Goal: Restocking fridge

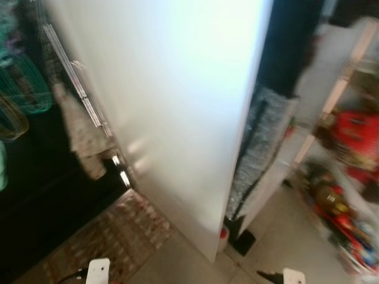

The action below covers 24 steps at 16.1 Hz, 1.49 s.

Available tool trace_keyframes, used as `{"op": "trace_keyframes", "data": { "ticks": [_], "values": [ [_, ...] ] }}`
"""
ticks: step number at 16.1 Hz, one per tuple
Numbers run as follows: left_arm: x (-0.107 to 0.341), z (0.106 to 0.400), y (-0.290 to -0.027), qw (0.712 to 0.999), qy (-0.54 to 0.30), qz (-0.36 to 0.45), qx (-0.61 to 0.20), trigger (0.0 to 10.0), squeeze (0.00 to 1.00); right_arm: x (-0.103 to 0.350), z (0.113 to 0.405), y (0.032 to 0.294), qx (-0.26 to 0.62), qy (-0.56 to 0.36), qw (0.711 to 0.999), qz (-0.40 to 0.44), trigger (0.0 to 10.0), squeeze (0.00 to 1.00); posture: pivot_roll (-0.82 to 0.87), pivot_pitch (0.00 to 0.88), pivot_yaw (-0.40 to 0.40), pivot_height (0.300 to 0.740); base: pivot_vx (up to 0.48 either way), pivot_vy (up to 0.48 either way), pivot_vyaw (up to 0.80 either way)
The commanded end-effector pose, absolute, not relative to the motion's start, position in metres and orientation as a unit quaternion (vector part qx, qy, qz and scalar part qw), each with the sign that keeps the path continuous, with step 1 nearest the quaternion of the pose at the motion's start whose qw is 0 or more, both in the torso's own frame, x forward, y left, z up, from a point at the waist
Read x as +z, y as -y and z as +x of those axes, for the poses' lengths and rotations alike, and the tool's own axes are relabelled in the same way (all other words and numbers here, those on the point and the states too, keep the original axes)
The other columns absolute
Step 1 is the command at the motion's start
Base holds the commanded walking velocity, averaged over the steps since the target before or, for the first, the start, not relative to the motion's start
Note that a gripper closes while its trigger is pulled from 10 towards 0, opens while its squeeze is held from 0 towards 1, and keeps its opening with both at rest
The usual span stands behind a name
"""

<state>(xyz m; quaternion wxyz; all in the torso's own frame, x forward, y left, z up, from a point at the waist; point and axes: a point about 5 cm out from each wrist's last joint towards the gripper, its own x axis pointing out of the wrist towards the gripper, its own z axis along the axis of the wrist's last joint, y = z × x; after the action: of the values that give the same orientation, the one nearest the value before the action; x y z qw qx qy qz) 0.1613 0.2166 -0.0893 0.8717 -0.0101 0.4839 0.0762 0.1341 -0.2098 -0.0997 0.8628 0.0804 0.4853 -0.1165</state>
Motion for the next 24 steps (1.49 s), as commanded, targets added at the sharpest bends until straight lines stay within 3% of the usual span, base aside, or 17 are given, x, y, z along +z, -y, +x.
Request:
{"op": "trace_keyframes", "data": {
  "ticks": [1,9,12,24],
  "values": [
    [-0.095,0.153,-0.207,0.862,-0.503,-0.026,0.063,10.0,0.00,-0.101,0.129,0.211,-0.125,-0.488,0.859,0.091,10.0,0.00,0.01,0.060,0.076,0.740,0.000,-0.349,0.00],
    [-0.095,0.153,-0.207,0.861,-0.504,-0.029,0.065,10.0,0.00,-0.104,0.122,0.205,-0.109,-0.488,0.863,0.078,10.0,0.00,0.02,0.057,0.068,0.740,0.000,-0.345,0.00],
    [-0.095,0.153,-0.206,0.860,-0.505,-0.027,0.064,10.0,0.00,-0.104,0.122,0.203,-0.104,-0.484,0.865,0.084,10.0,0.00,0.01,0.048,0.069,0.740,0.000,-0.342,0.80],
    [-0.096,0.152,-0.205,0.861,-0.502,-0.036,0.075,10.0,0.00,-0.104,0.124,0.201,-0.080,-0.487,0.865,0.085,10.0,0.00,0.02,0.053,0.052,0.740,0.000,-0.326,0.00]
  ]
}}
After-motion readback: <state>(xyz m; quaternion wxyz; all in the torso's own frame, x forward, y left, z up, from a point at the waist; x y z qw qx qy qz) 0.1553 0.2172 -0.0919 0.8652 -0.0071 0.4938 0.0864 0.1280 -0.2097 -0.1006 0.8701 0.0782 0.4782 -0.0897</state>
